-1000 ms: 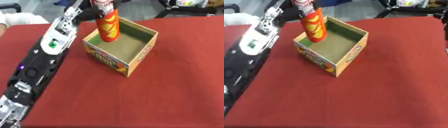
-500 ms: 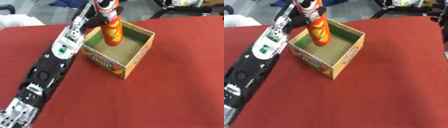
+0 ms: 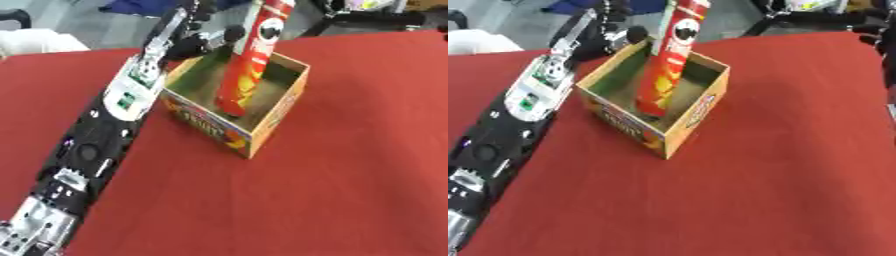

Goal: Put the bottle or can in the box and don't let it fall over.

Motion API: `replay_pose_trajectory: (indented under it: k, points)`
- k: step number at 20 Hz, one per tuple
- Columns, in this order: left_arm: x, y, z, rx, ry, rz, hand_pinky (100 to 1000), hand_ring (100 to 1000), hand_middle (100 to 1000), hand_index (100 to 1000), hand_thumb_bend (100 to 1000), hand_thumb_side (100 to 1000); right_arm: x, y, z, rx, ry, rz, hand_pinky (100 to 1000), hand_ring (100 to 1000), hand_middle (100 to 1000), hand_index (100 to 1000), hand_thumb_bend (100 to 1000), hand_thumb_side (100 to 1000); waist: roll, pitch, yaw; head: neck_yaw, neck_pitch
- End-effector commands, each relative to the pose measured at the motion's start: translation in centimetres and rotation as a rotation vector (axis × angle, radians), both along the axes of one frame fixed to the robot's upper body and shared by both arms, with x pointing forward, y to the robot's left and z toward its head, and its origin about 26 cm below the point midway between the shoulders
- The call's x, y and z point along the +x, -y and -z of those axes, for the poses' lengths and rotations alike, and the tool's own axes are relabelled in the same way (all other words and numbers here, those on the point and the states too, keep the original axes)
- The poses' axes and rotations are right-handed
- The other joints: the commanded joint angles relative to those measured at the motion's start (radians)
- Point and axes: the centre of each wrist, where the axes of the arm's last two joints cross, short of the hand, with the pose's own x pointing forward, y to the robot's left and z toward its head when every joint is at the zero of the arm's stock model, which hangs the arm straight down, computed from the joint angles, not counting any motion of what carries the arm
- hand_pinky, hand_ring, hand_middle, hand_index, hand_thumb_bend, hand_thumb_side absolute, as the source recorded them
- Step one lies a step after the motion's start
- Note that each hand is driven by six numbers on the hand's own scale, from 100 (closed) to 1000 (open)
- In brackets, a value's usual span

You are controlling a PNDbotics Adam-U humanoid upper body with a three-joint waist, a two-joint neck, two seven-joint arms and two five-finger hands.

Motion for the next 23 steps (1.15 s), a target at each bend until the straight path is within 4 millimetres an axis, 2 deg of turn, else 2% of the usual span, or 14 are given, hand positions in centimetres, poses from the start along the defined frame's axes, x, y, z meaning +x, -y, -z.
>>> replay_pose_trajectory:
  k: [1,11,19,23]
  points:
    - [0.1,-0.9,-1.4,-0.009,0.034,-0.013,903,875,777,893,861,615,-0.2,0.3,-1.4,-0.019,0.035,0.003,876,765,826,871,100,922,-0.008,-0.02,0.002,-0.002,-0.003]
    - [0.0,-3.0,-1.8,-0.033,0.032,-0.041,900,865,767,881,791,590,-0.3,0.8,-0.9,-0.012,0.025,0.016,876,765,827,871,100,919,-0.007,-0.039,0.025,-0.007,0.014]
    - [-0.7,-6.7,-1.4,-0.038,0.019,-0.088,891,855,774,876,733,579,-0.5,1.4,-0.6,-0.01,0.018,0.032,876,766,828,871,100,915,-0.01,-0.055,0.048,-0.019,0.031]
    - [-1.3,-8.9,-0.6,-0.004,0.003,-0.121,893,856,777,874,724,574,-0.7,1.9,-0.6,-0.003,0.023,0.047,876,766,828,871,100,914,-0.015,-0.059,0.058,-0.03,0.033]
